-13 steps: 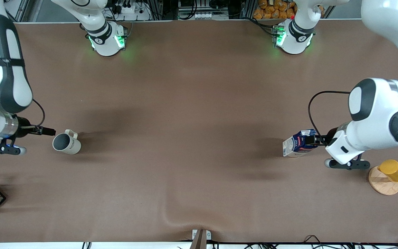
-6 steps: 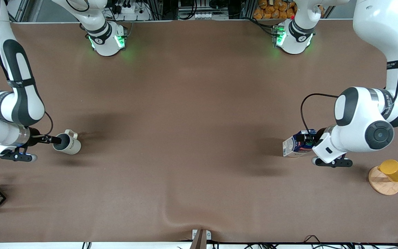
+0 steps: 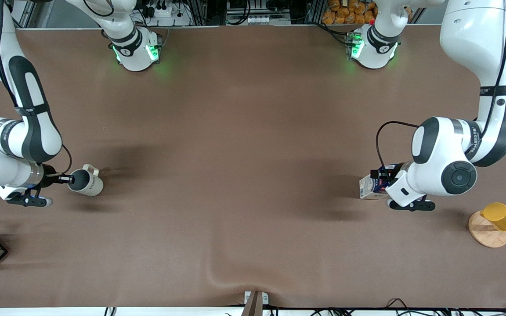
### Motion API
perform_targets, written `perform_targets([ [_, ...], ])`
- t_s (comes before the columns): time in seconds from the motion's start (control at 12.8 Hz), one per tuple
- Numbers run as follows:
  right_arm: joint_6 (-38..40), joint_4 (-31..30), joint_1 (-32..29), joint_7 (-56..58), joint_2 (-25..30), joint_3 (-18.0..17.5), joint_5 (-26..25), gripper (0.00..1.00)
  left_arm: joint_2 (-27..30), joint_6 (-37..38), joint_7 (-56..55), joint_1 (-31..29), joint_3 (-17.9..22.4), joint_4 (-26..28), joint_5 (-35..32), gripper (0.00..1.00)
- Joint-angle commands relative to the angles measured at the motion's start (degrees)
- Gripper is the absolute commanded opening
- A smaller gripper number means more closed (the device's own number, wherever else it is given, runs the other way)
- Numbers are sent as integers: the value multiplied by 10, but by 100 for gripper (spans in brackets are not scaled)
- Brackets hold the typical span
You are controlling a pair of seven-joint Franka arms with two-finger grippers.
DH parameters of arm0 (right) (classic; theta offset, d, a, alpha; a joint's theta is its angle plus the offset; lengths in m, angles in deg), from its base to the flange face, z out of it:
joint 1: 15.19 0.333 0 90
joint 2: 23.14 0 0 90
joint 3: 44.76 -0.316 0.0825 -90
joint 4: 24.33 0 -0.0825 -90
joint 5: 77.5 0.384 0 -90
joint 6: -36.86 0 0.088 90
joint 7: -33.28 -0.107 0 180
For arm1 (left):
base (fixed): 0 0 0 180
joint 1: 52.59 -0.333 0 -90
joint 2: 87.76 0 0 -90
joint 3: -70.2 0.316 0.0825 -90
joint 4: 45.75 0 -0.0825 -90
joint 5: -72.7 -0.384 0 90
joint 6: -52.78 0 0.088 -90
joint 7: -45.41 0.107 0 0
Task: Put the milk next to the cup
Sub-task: 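Grasp the mug with the right gripper while the left gripper grasps the milk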
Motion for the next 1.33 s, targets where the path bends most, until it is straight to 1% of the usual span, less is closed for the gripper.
perform_targets([
  [0.0,66,28,17,-30,15,-9,7,0,2,-4,-11,3,1,-6,-14,0],
  [0.08,120,52,36,-65,17,-10,24,0,5,-4,-11,3,1,-8,-15,0],
  [0.23,190,92,74,-133,29,-11,52,0,6,-4,-11,4,1,-18,-15,0],
  [0.39,238,131,123,-238,28,-11,83,0,9,-5,-12,18,-1,-20,-31,0],
  [0.47,246,145,152,-297,28,-10,108,0,12,-6,-11,18,-1,-20,-31,0],
  [0.55,245,146,178,-358,27,-10,132,0,14,-6,-10,15,-1,-23,-31,0],
  [0.62,242,155,210,-419,23,-10,146,0,16,-6,-11,12,-3,-39,-31,0],
  [0.78,235,183,269,-539,5,-10,153,0,18,-6,-12,16,-2,-46,-25,0],
  [0.86,221,199,296,-588,-11,-10,169,0,22,-6,-12,17,-3,-46,-25,0],
  [0.94,203,210,322,-631,-23,-10,188,0,22,-6,-12,16,-3,-46,-25,0],
  [1.02,180,221,344,-666,-34,-10,193,0,22,-6,-12,17,-3,-46,-24,0],
  [1.25,95,260,408,-759,-91,-10,193,0,22,-6,-12,16,-3,-46,-24,0],
])
